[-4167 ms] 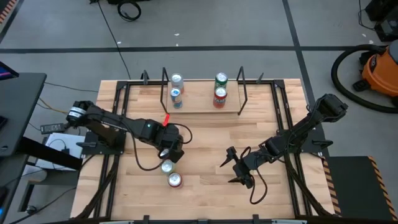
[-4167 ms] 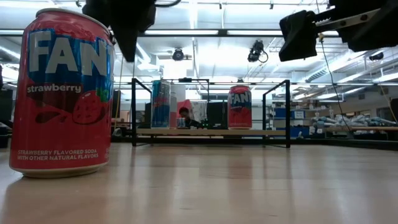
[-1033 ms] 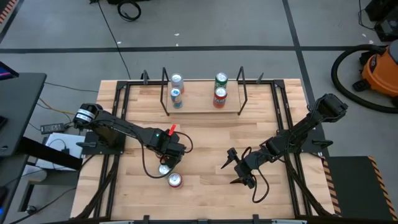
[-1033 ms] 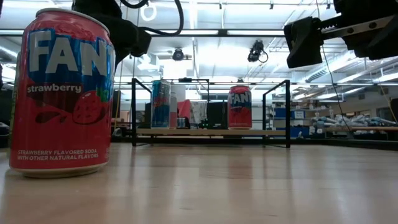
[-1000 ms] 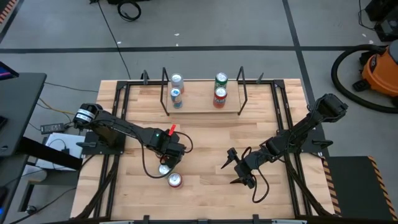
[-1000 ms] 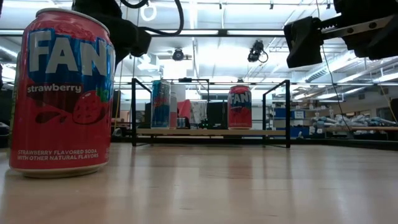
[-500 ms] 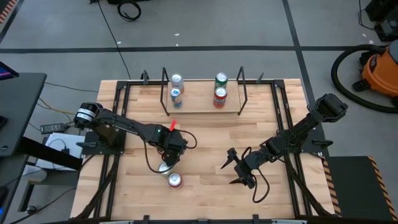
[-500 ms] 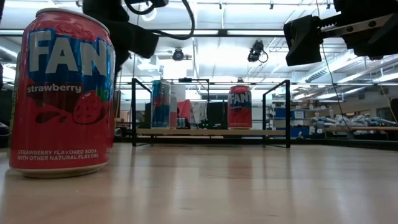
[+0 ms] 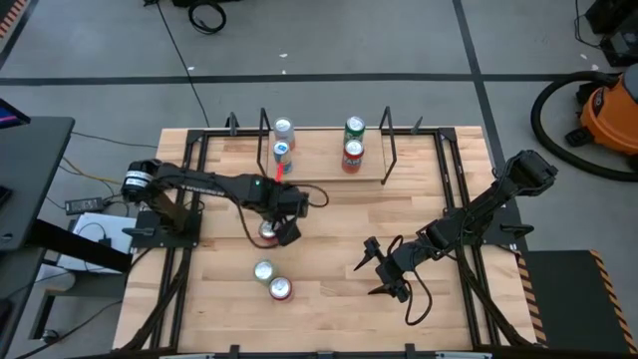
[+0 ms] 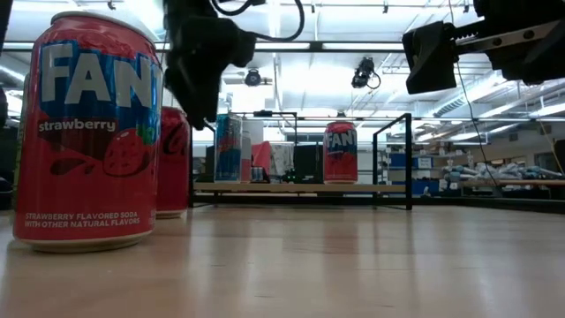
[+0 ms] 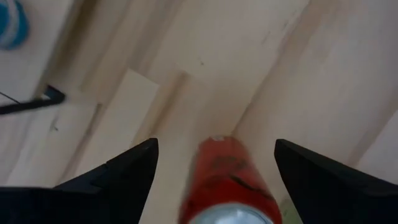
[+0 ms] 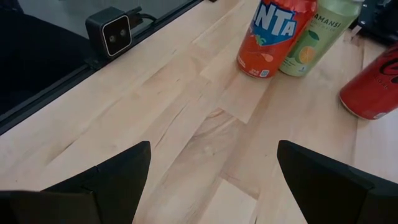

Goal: Place canned beverage on shelf
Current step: Put the red-black soda can on the shelf

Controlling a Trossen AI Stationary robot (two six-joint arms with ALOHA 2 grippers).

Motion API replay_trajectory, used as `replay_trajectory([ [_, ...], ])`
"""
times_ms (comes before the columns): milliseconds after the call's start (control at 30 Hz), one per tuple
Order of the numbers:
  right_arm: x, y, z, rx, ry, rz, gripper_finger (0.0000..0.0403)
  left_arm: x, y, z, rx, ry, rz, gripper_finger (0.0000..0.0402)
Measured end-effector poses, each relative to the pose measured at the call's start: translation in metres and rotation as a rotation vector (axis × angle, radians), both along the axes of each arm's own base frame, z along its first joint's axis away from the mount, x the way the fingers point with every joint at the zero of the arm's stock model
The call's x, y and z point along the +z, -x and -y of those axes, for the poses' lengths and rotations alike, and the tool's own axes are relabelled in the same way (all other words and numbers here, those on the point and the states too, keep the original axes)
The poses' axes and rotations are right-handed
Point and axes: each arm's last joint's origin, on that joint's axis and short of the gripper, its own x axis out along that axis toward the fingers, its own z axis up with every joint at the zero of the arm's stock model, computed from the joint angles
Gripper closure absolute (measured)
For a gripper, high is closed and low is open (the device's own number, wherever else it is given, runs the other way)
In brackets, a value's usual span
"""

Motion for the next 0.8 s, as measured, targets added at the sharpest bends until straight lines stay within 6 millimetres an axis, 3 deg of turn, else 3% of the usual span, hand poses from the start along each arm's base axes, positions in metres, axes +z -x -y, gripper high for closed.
replay_trajectory([
  [167,-0.0008,0.0005,0.0003,0.001,0.007,-0.008,0.0041,0.006,-0.002,-0.0033,-0.036,-0.004,0.01,0.0068],
  [467,-0.0014,0.0008,0.0004,0.001,0.01,-0.014,0.0041,0.0048,0.0025,0.0026,-0.075,0.138,-0.041,0.0067],
  [800,-0.0013,0.0007,0.0004,0.0,0.008,-0.014,0.0041,0.0046,0.0039,0.0042,-0.049,0.092,-0.051,0.0067],
])
